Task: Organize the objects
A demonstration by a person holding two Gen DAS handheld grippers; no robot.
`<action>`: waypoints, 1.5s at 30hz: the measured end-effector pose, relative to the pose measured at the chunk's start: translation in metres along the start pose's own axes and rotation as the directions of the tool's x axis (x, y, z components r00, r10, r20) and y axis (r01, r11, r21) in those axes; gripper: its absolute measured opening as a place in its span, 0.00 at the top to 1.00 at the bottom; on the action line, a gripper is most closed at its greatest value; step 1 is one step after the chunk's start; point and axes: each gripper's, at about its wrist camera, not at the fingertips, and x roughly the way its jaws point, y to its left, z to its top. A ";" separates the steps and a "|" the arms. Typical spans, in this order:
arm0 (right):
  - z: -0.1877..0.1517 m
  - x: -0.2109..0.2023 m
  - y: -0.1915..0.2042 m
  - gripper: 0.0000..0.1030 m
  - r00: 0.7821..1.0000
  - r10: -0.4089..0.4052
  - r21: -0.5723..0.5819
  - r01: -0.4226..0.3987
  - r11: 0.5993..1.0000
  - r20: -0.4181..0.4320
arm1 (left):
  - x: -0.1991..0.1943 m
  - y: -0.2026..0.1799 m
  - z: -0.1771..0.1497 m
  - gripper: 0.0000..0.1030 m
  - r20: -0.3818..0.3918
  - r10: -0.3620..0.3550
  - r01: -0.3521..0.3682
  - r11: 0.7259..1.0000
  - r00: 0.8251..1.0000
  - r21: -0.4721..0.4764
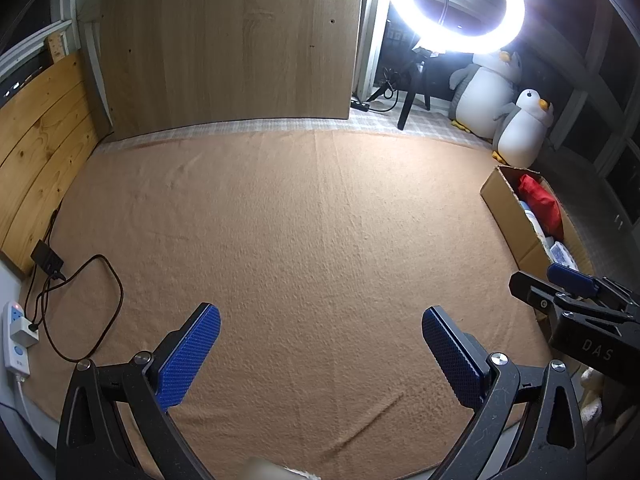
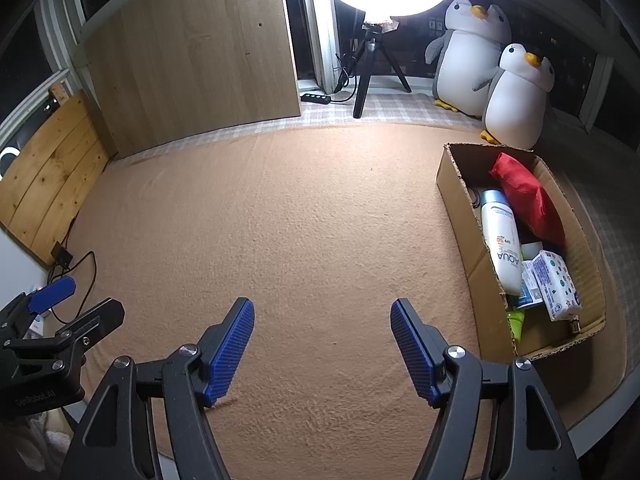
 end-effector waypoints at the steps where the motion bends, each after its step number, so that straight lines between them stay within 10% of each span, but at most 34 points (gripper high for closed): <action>1: 0.000 0.000 0.000 0.35 1.000 0.000 0.002 0.000 1.000 0.000 | 0.000 0.000 0.000 0.00 0.000 0.000 0.000 1.000 1.000 0.000; 45: 0.001 0.004 -0.001 0.34 1.000 0.001 0.008 -0.001 1.000 -0.016 | 0.002 0.002 -0.003 0.00 -0.009 0.002 -0.002 1.000 1.000 -0.007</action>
